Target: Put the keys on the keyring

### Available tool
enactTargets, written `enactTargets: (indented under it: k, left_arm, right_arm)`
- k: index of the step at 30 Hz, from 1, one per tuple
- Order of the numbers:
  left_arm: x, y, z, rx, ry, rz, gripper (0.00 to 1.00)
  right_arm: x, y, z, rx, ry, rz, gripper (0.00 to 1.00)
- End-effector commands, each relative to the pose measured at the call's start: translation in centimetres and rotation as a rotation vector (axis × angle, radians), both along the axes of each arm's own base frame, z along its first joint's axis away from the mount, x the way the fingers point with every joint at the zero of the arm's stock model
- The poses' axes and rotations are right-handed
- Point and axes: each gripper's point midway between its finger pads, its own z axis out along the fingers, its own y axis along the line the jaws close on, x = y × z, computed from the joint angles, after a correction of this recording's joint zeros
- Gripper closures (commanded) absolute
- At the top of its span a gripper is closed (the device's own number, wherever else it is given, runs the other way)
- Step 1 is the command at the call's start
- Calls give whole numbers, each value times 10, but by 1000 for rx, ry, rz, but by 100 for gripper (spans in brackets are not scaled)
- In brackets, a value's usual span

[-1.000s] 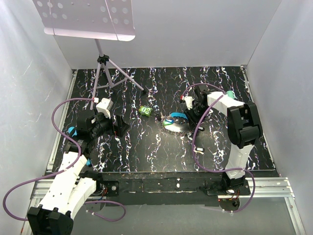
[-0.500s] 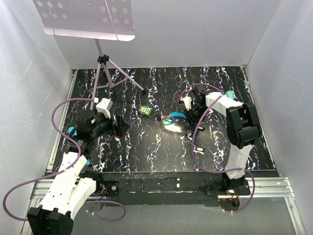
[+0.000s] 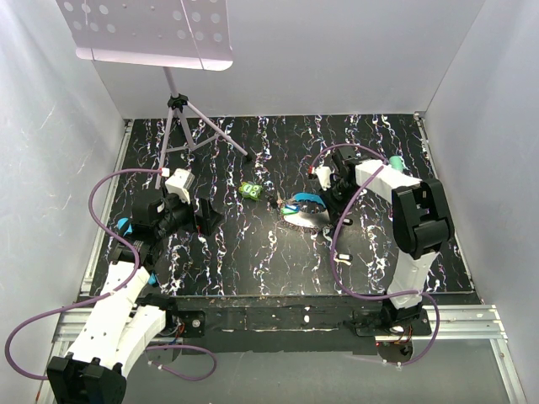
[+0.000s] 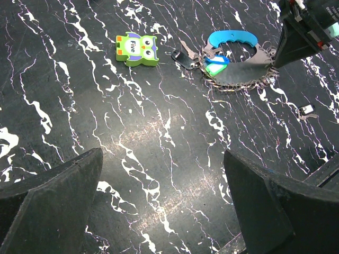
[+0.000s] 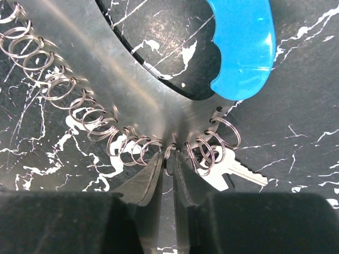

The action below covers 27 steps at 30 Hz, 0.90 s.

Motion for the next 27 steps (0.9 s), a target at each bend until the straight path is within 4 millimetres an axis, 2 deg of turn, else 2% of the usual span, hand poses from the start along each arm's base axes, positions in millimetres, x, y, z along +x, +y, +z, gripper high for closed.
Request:
enactTargets:
  k: [1, 9, 17, 27]
  left_arm:
    - [-1, -1, 8, 1, -33, -15, 2]
    - [-1, 0, 8, 1, -33, -13, 2]
    - [-1, -1, 9, -1, -34, -15, 2]
    - [-1, 0, 10, 0, -38, -12, 2]
  right_arm:
    - [3, 2, 19, 13, -68, 26, 83]
    - [-2, 4, 22, 35, -54, 45, 99]
    - [1, 8, 39, 66, -92, 76, 99]
    - [11, 26, 83, 180, -134, 113, 99]
